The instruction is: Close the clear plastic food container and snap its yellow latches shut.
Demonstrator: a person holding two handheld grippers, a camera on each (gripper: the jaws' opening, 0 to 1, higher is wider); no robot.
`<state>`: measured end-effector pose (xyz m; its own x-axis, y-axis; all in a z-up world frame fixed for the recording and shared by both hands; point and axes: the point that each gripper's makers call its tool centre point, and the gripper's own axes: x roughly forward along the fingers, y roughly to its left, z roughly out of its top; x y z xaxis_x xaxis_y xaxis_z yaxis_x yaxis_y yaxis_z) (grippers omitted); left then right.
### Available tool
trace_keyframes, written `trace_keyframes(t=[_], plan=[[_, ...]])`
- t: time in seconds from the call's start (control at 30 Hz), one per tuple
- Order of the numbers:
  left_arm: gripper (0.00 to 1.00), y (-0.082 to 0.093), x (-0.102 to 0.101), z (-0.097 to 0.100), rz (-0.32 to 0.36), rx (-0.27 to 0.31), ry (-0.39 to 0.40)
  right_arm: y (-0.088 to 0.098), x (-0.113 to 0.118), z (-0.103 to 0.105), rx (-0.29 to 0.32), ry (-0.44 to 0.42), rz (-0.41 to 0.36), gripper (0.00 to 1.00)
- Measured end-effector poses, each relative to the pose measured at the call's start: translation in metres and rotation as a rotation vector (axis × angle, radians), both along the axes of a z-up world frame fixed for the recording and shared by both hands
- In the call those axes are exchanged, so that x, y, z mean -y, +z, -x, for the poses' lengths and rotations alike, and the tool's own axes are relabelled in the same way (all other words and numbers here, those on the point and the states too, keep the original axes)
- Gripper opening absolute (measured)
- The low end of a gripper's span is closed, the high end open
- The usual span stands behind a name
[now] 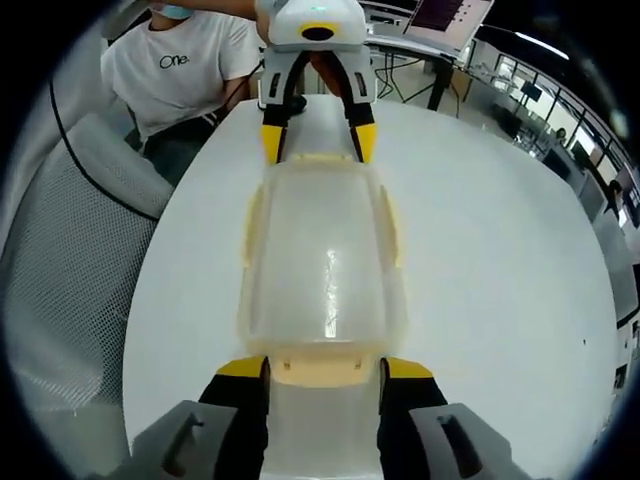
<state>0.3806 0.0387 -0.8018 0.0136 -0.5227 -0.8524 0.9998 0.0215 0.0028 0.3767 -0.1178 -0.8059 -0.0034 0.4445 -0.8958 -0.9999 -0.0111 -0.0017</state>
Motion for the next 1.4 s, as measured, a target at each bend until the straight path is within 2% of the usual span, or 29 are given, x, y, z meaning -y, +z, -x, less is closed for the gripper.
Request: trace_keyframes(t=[0.17,0.3,0.97,1.4], plan=[[0.49,-0.0007,-0.0019,-0.0005,-0.007,0.0,-0.004,0.0003,-0.0007,0.0009,0.001,0.011,0.001,0.39],[0.39,0.0008,-0.0041,-0.0015,-0.001,0.003,-0.002,0.0005,-0.0007,0.001,0.003,0.024,0.005,0.38],[0.39,-0.0001,-0.0033,0.0004,-0.039,0.008,0.015,-0.0009,0.0001,0.0016,0.008,0.017,0.043,0.37],[0.37,0.0012,-0.0033,-0.0011,-0.048,0.041,-0.002,0.0001,0.0002,0.0009,0.019,0.02,0.032,0.36]])
